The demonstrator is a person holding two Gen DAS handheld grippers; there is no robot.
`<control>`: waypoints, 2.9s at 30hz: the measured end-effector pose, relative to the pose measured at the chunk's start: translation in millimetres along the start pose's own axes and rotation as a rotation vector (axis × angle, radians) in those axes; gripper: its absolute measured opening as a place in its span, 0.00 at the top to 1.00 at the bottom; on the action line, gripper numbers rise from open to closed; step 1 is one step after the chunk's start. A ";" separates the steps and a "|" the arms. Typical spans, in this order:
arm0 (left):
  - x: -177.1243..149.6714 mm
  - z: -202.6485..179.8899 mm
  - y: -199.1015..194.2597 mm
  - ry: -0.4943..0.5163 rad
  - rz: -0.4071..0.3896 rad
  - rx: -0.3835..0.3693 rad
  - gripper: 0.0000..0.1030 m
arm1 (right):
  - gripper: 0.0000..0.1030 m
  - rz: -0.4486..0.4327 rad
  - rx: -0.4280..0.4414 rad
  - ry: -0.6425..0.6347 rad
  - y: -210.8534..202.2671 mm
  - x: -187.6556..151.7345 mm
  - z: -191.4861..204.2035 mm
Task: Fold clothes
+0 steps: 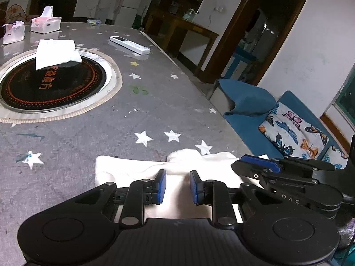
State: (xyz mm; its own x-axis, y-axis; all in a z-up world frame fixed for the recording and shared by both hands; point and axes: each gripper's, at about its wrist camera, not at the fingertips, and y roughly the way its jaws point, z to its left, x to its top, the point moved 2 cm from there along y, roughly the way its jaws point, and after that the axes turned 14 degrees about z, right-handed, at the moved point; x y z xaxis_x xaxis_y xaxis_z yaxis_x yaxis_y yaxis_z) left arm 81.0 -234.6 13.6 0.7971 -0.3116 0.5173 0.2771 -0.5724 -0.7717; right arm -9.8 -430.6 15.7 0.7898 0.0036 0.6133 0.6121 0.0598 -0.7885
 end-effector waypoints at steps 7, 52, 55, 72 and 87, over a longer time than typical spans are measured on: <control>-12.4 3.9 -26.0 0.026 -0.013 0.029 0.76 | 0.82 -0.022 0.048 -0.052 -26.6 -15.4 16.4; -92.9 0.4 -72.1 0.116 -0.045 0.078 0.72 | 0.71 -0.069 0.002 0.022 -88.4 -97.8 12.3; -95.2 2.3 -72.8 0.110 -0.047 0.081 0.72 | 0.71 -0.061 0.001 -0.033 -78.7 -93.8 28.0; -107.3 13.4 -79.8 0.057 -0.044 0.119 0.63 | 0.66 -0.042 0.049 -0.162 -55.4 -82.2 84.2; -119.5 19.3 -105.4 -0.002 -0.082 0.144 0.43 | 0.57 -0.076 0.071 -0.215 -45.3 -68.4 123.2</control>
State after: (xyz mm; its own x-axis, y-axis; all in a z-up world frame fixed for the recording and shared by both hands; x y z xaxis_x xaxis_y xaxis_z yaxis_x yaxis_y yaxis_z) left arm -33.1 -122.5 26.0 0.7695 -0.2666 0.5804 0.4153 -0.4816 -0.7718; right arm -96.4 -310.5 15.0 0.7105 0.2088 0.6720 0.6588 0.1384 -0.7395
